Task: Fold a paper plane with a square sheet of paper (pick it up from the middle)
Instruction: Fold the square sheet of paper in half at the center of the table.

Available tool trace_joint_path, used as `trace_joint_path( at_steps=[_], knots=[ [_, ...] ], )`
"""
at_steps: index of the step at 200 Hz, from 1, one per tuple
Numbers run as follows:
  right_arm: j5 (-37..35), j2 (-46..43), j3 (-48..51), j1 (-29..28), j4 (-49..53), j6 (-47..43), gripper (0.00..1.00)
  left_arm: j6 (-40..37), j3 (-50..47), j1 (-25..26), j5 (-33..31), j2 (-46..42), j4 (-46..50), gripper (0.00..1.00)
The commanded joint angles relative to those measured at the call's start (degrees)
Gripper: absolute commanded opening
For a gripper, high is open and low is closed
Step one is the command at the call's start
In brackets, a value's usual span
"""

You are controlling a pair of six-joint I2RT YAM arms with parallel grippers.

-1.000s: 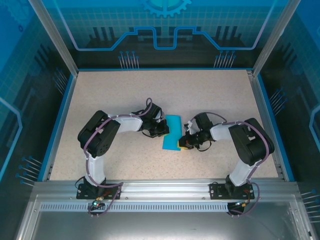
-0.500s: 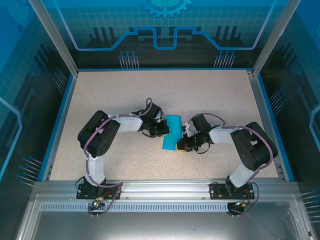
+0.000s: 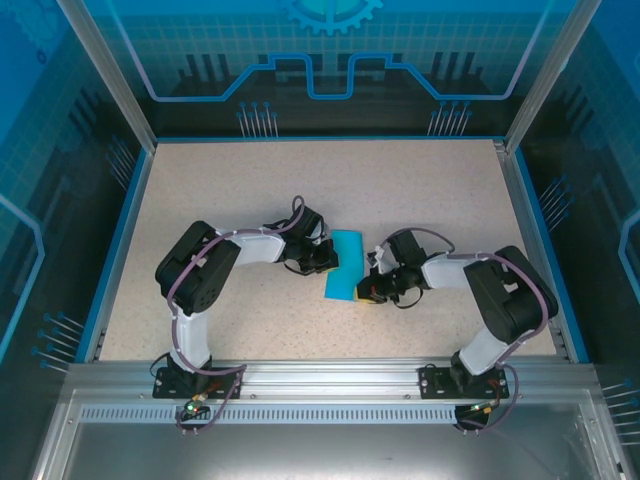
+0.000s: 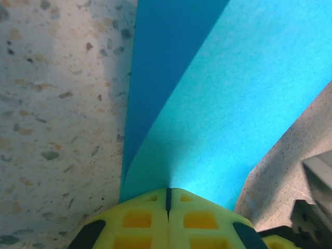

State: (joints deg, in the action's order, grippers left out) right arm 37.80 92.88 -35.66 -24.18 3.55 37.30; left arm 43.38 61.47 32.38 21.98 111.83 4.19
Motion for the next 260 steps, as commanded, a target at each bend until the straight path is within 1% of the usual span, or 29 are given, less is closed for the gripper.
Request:
trace_joint_path(
  at_steps=[1, 24, 60, 93, 121, 140, 168, 183, 205, 208, 216, 260],
  knots=[
    [-0.5, -4.0, -3.8, 2.2, 1.9, 0.5, 0.04, -1.2, -2.1, 0.2, -4.4, 4.2, 5.2, 0.00],
    [-1.0, -2.1, -6.8, 3.7, 1.7, -0.1, 0.04, -1.3, -2.0, 0.2, -4.4, 4.0, 5.5, 0.00],
    [-2.5, 5.1, -11.3, 4.1, 1.2, -1.0, 0.03, -1.4, -1.7, 0.2, -4.3, 4.4, 5.5, 0.00],
    [-4.4, 10.0, -11.8, 4.5, 0.0, -1.3, 0.03, -1.6, -1.8, 0.2, -4.5, 4.3, 5.9, 0.00],
    [-4.2, 13.1, -11.0, 4.7, -1.2, -1.2, 0.03, -1.7, -2.0, 0.2, -4.6, 4.4, 5.9, 0.00],
    [-3.6, 12.8, -11.2, 5.1, -0.9, -0.2, 0.03, -1.7, -2.0, 0.2, -4.6, 4.4, 6.0, 0.00],
    [-2.7, 8.9, -12.4, 5.7, -0.9, 0.4, 0.03, -1.8, -1.9, 0.2, -4.7, 4.7, 5.9, 0.00],
    [-2.1, 8.2, -13.4, 6.4, -1.4, 0.8, 0.04, -1.8, -1.7, 0.2, -4.5, 4.9, 5.9, 0.00],
    [-1.5, 9.6, -14.4, 7.2, -0.9, 0.1, 0.03, -1.8, -1.7, 0.2, -4.5, 5.1, 6.0, 0.00],
    [-1.5, 9.8, -16.1, 7.4, -0.9, 0.0, 0.03, -1.8, -1.6, 0.2, -4.6, 5.0, 6.0, 0.00],
    [-1.5, 10.7, -16.9, 7.5, -0.5, -0.4, 0.03, -1.8, -1.7, 0.2, -4.5, 5.1, 6.0, 0.00],
    [-3.6, 15.8, -18.4, 7.7, 1.4, -2.2, 0.02, -1.7, -1.6, 0.2, -4.6, 5.3, 6.1, 0.00]
  ],
)
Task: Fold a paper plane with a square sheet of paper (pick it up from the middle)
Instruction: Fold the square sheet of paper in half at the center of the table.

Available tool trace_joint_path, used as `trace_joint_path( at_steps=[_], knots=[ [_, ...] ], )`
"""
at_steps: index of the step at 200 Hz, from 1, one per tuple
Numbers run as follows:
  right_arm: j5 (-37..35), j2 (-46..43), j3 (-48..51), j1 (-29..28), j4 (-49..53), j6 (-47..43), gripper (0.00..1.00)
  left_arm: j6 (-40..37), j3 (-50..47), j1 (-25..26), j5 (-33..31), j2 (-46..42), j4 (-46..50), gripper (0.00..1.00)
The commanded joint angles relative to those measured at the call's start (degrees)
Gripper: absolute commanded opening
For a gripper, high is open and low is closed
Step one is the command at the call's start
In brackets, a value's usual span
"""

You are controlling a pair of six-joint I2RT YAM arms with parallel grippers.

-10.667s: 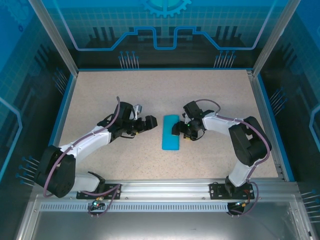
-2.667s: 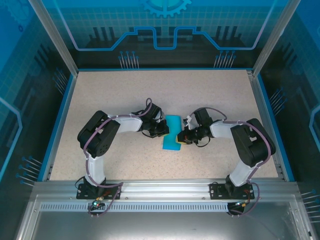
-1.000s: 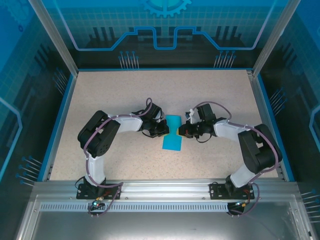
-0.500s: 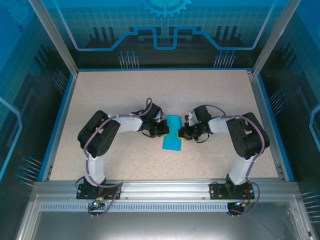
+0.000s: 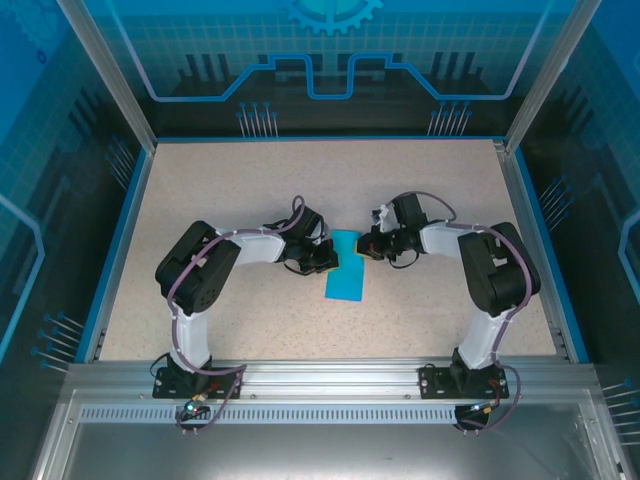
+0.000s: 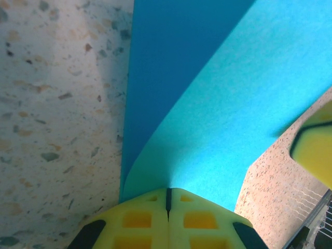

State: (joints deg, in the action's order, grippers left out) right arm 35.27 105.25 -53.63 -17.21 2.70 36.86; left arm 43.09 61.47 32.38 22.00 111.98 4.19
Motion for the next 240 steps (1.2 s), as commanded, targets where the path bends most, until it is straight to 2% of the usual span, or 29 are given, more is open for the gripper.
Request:
trace_joint_path(
  at_steps=[1, 47, 93, 130, 182, 240],
  knots=[
    [-1.2, 3.5, -0.5, 0.8, 2.3, -1.8, 0.02, -1.4, -1.5, 0.2, -4.6, 5.1, 6.1, 0.00],
    [-4.2, 6.0, -1.0, 0.8, 3.8, -2.7, 0.02, -1.5, -1.6, 0.2, -4.6, 5.3, 6.2, 0.00],
    [-0.6, 0.9, -1.7, 0.8, 3.5, -1.6, 0.03, -1.6, -1.6, 0.2, -4.6, 5.2, 6.4, 0.00],
    [2.4, -2.7, 2.1, 0.0, 1.4, -0.1, 0.04, -1.6, -1.6, 0.2, -4.7, 5.3, 6.3, 0.00],
    [0.0, 1.5, 6.5, -0.7, -0.5, -0.5, 0.03, -1.7, -1.6, 0.2, -4.7, 5.2, 6.5, 0.00],
    [0.3, -3.0, 2.3, 0.9, 1.9, -0.5, 0.04, -1.9, -1.4, 0.2, -4.7, 5.2, 6.6, 0.00]
  ],
)
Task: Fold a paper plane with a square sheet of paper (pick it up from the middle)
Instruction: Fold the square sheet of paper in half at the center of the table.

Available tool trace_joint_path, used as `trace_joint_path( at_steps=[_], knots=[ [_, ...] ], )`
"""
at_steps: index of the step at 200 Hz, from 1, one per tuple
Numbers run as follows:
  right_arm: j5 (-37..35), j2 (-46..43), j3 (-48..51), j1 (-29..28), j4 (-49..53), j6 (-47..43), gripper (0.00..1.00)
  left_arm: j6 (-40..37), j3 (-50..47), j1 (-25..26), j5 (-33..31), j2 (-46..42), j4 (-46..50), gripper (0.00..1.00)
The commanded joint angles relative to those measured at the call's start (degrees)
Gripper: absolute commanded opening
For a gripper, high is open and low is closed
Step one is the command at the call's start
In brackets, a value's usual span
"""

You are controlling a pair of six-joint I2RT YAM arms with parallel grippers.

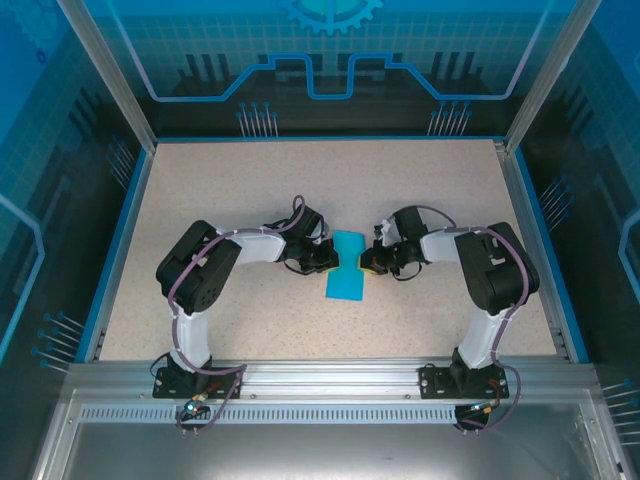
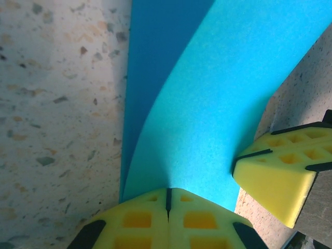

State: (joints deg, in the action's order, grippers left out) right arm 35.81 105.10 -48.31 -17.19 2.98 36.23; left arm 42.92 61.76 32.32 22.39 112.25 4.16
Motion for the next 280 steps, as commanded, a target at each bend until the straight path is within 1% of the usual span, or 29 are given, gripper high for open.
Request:
trace_joint_path(
  at_steps=[1, 18, 43, 111, 131, 176, 217, 248, 263, 280],
  knots=[
    [-0.2, -2.9, -3.3, 0.9, 1.6, 0.2, 0.04, -1.7, -1.7, 0.2, -5.1, 5.0, 6.6, 0.00],
    [-0.2, -2.0, -6.0, 1.8, 2.3, -0.2, 0.04, -1.6, -1.9, 0.3, -5.0, 5.0, 6.5, 0.00],
    [0.1, 1.7, -8.9, 2.1, 2.8, -0.9, 0.03, -1.6, -1.7, 0.3, -5.0, 5.3, 6.4, 0.00],
    [-3.5, 8.6, -9.9, 2.1, 2.6, -0.5, 0.02, -1.7, -1.4, 0.3, -4.6, 5.0, 6.7, 0.00],
    [-3.3, 8.9, -10.6, 2.2, 3.5, -0.5, 0.02, -1.7, -1.4, 0.3, -4.8, 5.2, 6.7, 0.00],
    [-0.5, 4.7, -12.5, 3.9, 3.9, -0.3, 0.03, -1.7, -1.8, 0.2, -4.9, 5.3, 6.5, 0.00],
    [1.3, 8.3, -14.9, 4.6, 4.5, -0.6, 0.03, -1.6, -2.1, 0.3, -4.7, 5.3, 5.9, 0.00],
    [-1.2, 11.6, -16.4, 4.1, 7.3, -2.1, 0.03, -1.4, -2.3, 0.3, -4.6, 5.6, 5.6, 0.00],
    [-4.9, 12.3, -16.7, 3.6, 9.5, -3.1, 0.03, -1.4, -2.1, 0.3, -4.6, 5.9, 5.6, 0.00],
    [-5.1, 13.1, -16.8, 3.7, 9.7, -2.9, 0.03, -1.1, -2.2, 0.2, -4.5, 6.0, 5.3, 0.00]
  ],
)
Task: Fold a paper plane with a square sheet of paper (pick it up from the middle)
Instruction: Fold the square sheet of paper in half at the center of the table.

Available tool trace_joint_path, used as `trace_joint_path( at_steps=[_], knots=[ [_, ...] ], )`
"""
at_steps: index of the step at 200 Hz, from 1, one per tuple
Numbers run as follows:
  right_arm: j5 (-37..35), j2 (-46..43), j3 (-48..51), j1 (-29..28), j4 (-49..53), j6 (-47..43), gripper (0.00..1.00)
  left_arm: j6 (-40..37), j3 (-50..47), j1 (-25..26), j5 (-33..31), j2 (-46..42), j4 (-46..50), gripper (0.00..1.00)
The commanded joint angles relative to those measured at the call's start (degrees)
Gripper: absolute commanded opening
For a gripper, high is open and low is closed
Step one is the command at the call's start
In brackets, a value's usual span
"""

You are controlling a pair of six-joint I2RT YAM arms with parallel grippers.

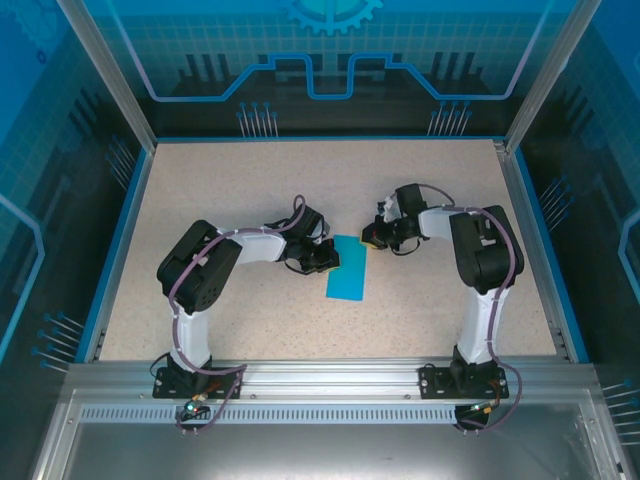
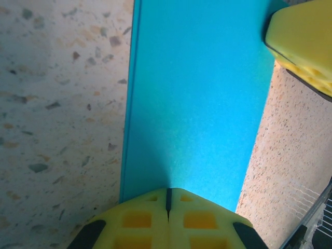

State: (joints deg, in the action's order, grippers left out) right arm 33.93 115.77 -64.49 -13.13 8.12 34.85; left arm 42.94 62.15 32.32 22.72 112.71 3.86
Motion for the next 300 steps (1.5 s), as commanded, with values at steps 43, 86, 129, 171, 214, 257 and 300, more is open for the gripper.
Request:
trace_joint_path(
  at_steps=[43, 86, 129, 171, 214, 257, 300],
  knots=[
    [-0.2, -1.0, -2.8, 0.0, 4.8, -0.5, 0.03, -2.3, -2.4, 0.3, -5.3, 5.5, 7.0, 0.00],
    [2.5, -1.1, -5.0, 0.9, 3.9, 0.4, 0.03, -2.4, -2.6, 0.3, -5.2, 5.4, 6.8, 0.00],
    [0.6, 3.0, -3.3, 1.1, 2.6, 0.7, 0.03, -2.2, -2.7, 0.3, -5.1, 5.4, 6.5, 0.00],
    [0.3, 3.4, -1.5, 1.1, 1.3, 1.9, 0.02, -2.4, -3.1, 0.3, -5.3, 5.4, 6.5, 0.00],
    [1.4, -0.8, -4.1, 2.0, 4.2, 1.2, 0.03, -2.3, -2.8, 0.3, -5.2, 5.6, 6.5, 0.00],
    [0.9, -0.2, -5.2, 2.1, 5.6, 0.2, 0.03, -2.2, -3.0, 0.2, -5.2, 5.5, 6.5, 0.00],
    [-1.4, 3.6, -3.5, 1.7, 4.3, 0.8, 0.03, -2.2, -2.9, 0.3, -5.1, 5.5, 6.3, 0.00]
  ],
)
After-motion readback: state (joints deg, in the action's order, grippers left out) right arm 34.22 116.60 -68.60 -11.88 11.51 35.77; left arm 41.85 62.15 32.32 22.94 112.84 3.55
